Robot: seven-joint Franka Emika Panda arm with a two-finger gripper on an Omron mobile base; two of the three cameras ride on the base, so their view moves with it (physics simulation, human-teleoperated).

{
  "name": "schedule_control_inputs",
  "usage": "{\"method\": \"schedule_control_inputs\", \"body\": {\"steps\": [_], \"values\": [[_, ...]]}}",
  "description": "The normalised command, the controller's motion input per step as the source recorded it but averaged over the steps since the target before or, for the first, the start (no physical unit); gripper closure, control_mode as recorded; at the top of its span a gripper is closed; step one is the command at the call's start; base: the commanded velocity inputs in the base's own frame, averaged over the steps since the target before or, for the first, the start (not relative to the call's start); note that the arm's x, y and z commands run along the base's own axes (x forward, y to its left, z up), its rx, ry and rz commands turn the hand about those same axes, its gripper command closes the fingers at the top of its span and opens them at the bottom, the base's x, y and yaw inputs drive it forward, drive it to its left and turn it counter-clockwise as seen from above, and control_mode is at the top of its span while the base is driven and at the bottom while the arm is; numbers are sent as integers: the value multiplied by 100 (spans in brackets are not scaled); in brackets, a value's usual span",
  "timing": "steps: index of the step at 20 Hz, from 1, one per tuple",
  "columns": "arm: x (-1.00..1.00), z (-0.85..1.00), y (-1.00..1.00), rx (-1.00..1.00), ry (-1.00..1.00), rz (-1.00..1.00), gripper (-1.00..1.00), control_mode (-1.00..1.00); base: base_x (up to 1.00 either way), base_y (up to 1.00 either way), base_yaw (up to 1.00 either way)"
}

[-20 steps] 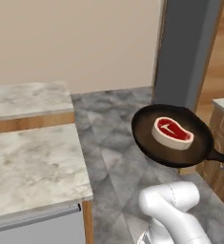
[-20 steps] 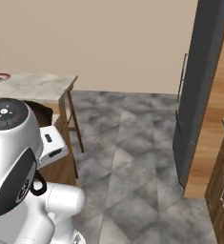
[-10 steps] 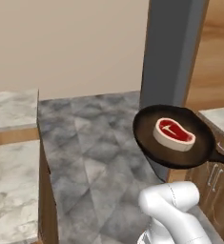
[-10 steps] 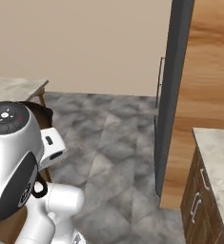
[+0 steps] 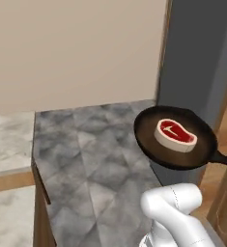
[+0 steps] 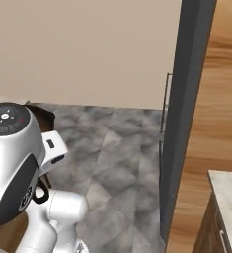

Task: Pick up the pan with the steak in it and place it on the dining table. Then place the steak on the plate.

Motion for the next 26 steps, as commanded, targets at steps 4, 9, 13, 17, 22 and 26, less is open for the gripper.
{"method": "schedule_control_inputs", "body": {"steps": [4, 9, 13, 17, 22, 26], "values": [[0, 0, 0, 0, 0, 0, 100, 100, 100, -8, 0], [0, 0, 0, 0, 0, 0, 100, 100, 100, -9, 0], [0, 0, 0, 0, 0, 0, 100, 100, 100, -10, 0], [0, 0, 0, 0, 0, 0, 100, 100, 100, -10, 0], [0, 0, 0, 0, 0, 0, 100, 100, 100, -9, 0], [0, 0, 0, 0, 0, 0, 100, 100, 100, -7, 1]]}}
